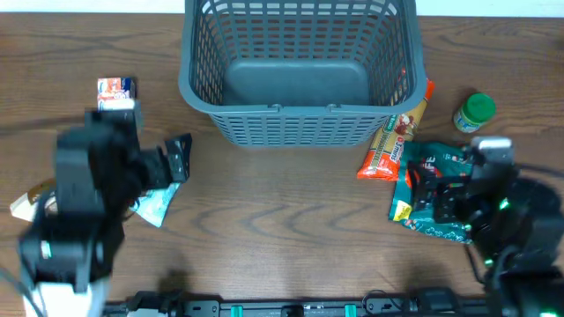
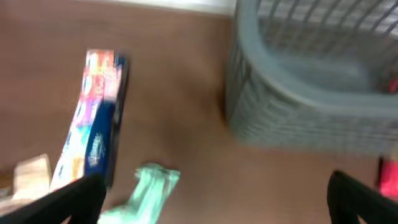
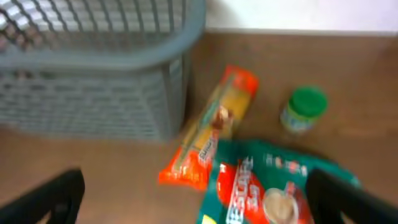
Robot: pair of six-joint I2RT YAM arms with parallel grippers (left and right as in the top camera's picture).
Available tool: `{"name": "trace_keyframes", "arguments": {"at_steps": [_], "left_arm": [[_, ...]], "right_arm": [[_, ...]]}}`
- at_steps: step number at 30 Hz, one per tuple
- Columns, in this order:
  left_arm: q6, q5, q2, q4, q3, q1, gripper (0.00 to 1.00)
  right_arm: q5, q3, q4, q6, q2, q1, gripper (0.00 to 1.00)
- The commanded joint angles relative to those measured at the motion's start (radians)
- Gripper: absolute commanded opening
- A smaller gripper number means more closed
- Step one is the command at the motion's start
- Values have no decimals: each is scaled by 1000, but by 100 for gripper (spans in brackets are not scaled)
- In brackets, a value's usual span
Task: Pack container
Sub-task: 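Move the right gripper over the green-capped jar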
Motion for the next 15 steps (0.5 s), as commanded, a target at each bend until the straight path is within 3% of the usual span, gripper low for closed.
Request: {"name": "trace_keyframes", "arguments": {"at_steps": [1,7,11,15], "left_arm": [[85,-11,145,-159,197,-3,99],[138,-13,246,-323,323,-3,99],[138,-60,237,-336,323,-3,98],[134,-83,218,-338,323,-3,98]], "right_arm": [[-8,255,-177,16,108,-6,99],[-12,595,-578,69,255,-6,99],[-101,629,-655,84,258,-6,99],[-51,623,-674,163,266,-6,99]]}}
